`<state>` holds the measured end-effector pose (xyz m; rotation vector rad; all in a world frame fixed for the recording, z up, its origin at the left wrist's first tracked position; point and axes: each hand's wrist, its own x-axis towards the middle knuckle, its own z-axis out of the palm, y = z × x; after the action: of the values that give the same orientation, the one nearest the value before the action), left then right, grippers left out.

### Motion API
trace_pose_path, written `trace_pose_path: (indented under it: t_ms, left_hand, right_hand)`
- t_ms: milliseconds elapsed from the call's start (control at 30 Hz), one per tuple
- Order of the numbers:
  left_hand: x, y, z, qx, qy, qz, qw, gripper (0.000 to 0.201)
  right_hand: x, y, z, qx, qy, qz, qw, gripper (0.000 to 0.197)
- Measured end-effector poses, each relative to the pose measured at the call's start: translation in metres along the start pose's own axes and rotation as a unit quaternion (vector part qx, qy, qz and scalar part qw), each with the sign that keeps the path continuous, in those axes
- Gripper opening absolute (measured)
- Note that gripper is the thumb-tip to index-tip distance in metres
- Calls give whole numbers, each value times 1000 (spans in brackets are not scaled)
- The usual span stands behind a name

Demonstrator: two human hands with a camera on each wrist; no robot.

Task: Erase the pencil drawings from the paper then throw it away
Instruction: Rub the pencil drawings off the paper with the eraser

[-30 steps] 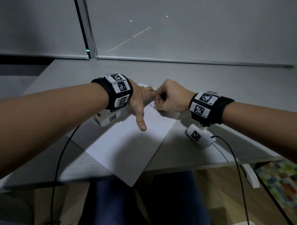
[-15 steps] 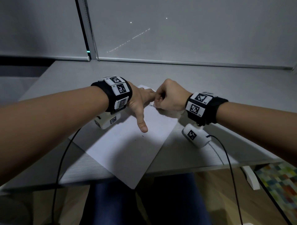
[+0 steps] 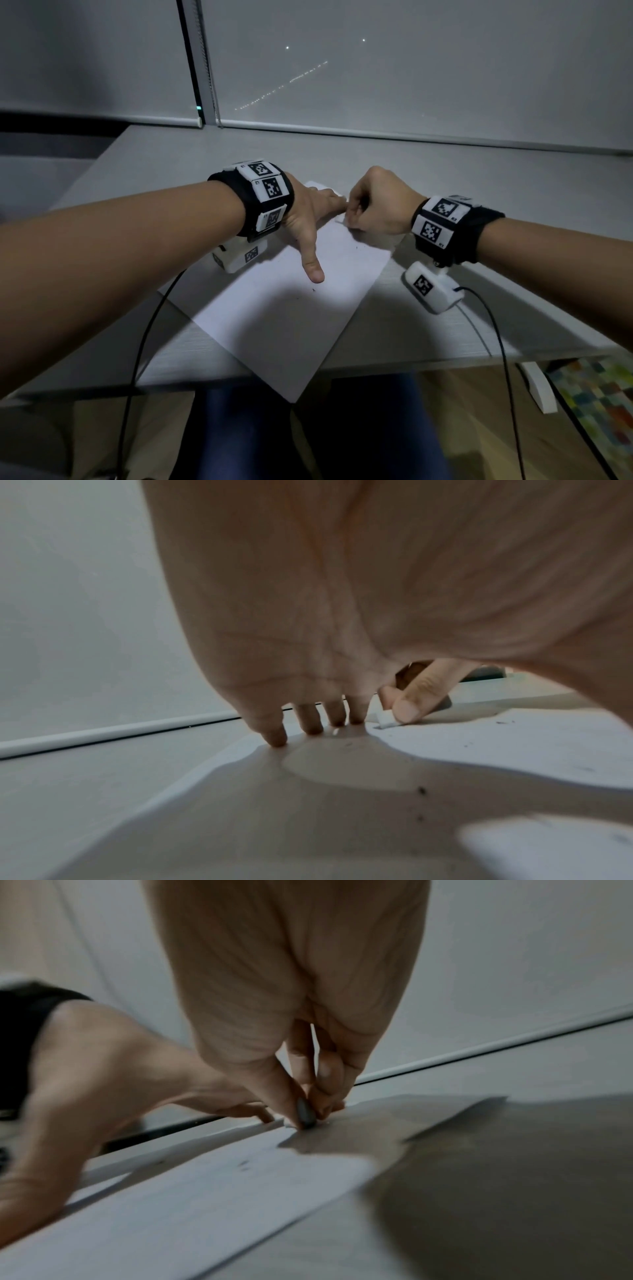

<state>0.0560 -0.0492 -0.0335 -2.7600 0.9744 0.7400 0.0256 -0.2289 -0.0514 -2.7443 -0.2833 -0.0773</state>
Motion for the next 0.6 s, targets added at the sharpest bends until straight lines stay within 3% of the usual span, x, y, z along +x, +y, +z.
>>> trace_pose_path:
  t_ms: [67, 233, 500, 600]
  left_hand:
    - [-1, 2, -2, 20, -3, 0, 1000, 165]
    - [1, 6, -4, 16, -5, -2, 1000, 152]
    - [2, 14, -2, 48, 3, -4, 999, 153]
    - [3, 18, -5, 60, 2, -5, 998, 140]
  right_hand:
    - [1, 10, -6, -20, 7, 16, 1000, 10]
    - [-5, 23, -16, -13, -14, 23, 1000, 7]
    - [-22, 27, -16, -42, -14, -37, 998, 8]
    - [-29, 18, -10, -39, -34, -68, 996, 8]
